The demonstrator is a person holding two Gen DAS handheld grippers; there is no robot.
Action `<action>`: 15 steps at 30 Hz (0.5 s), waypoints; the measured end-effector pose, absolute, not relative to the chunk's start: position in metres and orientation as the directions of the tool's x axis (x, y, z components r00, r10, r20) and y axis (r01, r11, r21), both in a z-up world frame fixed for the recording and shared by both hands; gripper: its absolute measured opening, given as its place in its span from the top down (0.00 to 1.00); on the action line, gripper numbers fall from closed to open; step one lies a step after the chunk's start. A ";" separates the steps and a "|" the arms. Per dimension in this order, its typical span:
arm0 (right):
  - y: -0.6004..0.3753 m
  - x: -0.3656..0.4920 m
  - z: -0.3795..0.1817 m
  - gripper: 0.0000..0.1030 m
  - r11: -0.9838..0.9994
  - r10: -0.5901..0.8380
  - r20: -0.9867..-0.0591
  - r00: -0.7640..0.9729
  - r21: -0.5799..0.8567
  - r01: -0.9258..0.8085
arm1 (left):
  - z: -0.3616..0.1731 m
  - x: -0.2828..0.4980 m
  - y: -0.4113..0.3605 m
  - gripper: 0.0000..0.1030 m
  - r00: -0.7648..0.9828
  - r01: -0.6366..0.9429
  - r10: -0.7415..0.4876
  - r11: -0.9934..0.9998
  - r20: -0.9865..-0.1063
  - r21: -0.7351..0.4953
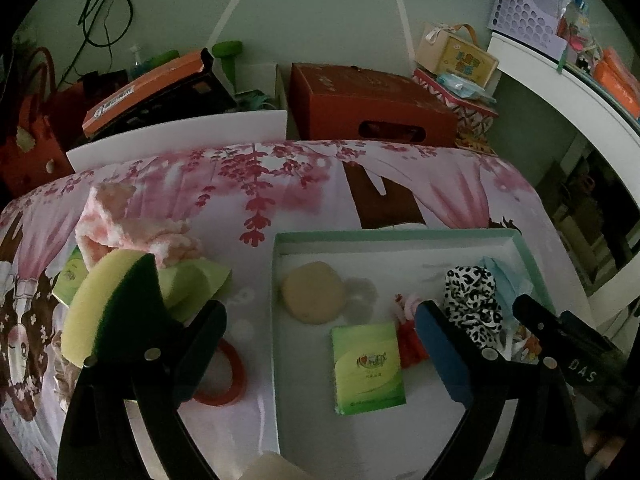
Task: Organize soft objects
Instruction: 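Move both tools back toward the pile of soft items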
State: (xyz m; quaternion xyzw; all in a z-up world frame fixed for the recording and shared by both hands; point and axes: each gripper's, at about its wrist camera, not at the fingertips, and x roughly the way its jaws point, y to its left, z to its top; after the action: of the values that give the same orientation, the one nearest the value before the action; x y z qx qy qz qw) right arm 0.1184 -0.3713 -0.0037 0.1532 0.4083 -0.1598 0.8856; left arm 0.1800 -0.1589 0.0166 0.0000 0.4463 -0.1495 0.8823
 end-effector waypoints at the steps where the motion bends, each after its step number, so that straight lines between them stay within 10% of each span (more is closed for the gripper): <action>1: -0.371 0.118 -0.004 0.00 0.903 -0.158 -0.773 0.614 0.140 0.407 | 0.017 0.180 -0.158 0.07 0.554 0.264 -0.265 0.955 -0.789 -0.135; 15: -0.318 0.122 0.023 0.00 0.947 -0.053 -0.686 0.725 0.195 0.255 | 0.055 0.164 -0.126 0.07 0.625 0.210 -0.205 0.974 -0.753 -0.090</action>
State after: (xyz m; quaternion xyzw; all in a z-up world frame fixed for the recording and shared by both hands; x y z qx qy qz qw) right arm 0.1221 -0.3179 0.0235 0.1393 0.3609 -0.0838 0.9183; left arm 0.1636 -0.1264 0.0552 0.0033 0.4172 -0.1150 0.9015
